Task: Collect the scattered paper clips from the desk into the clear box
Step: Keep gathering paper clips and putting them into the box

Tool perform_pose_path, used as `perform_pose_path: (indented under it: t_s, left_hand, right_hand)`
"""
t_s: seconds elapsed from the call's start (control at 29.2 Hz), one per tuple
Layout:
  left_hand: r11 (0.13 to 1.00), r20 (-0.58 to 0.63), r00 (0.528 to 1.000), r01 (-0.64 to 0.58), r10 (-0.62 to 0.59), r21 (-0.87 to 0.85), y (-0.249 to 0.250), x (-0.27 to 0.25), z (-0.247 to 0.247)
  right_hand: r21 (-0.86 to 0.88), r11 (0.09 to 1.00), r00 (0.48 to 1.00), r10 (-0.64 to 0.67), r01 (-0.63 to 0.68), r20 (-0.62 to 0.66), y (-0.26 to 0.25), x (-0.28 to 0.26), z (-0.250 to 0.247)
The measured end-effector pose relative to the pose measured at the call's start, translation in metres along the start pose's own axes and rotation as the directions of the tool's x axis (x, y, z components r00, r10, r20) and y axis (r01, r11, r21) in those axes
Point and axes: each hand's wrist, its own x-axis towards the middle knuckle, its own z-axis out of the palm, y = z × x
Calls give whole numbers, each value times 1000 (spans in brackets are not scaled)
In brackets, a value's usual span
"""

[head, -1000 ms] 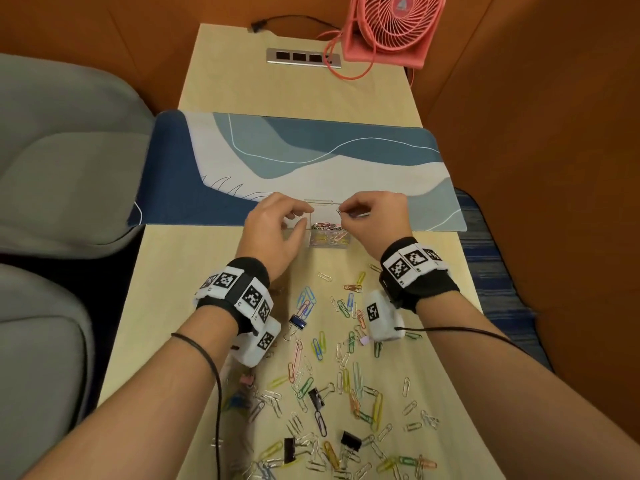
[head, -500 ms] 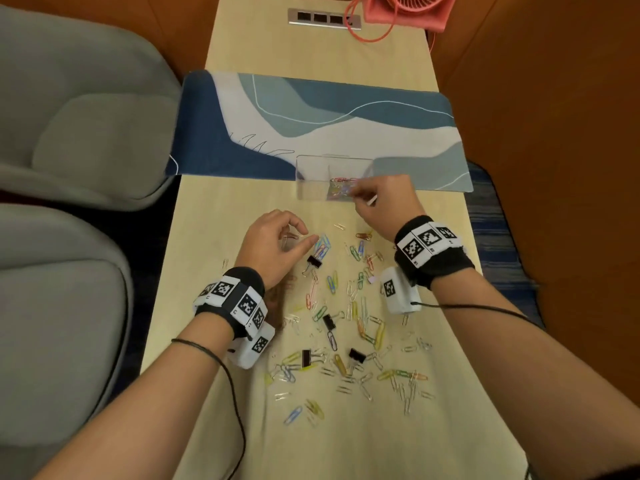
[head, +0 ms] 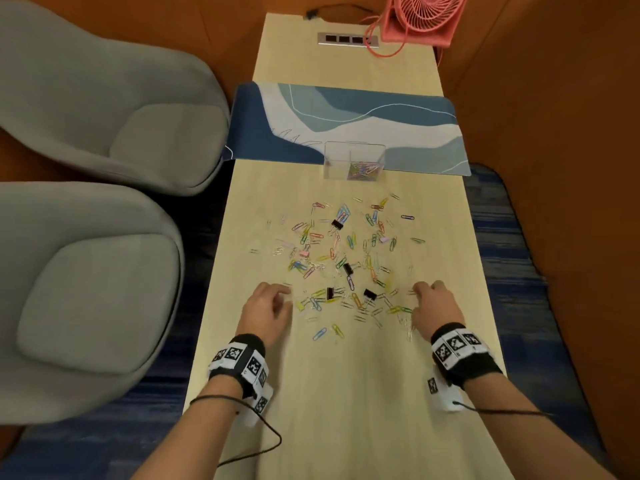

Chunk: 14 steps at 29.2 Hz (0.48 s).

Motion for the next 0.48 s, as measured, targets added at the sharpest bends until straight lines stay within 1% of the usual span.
perform_pose_path:
  t_s: [0.1, 0.24, 0.27, 0.38, 0.44, 0.48]
  left_hand:
    - [1000, 29, 999, -19, 20, -12, 0, -16, 11]
    - [998, 62, 998, -18, 15, 52, 3, -22, 27]
    - [997, 60, 998, -16, 11, 75, 4, -23, 29]
    - [992, 50, 999, -7, 0, 127, 4, -30, 30]
    - [989, 37, 999, 22, -27, 144, 2, -36, 29]
    - [988, 27, 999, 43, -48, 145, 1, -39, 29]
  right_hand:
    - [36, 998, 999, -41, 42, -24, -6, -21, 18]
    - [180, 963, 980, -198, 201, -38, -15, -35, 28]
    - [211, 954, 977, -208, 215, -54, -14, -36, 25]
    - [236, 961, 988, -125, 143, -90, -4, -38, 16]
    - [208, 975, 996, -73, 82, -50, 2, -44, 16]
    - [190, 979, 997, -70, 73, -22, 3, -47, 18]
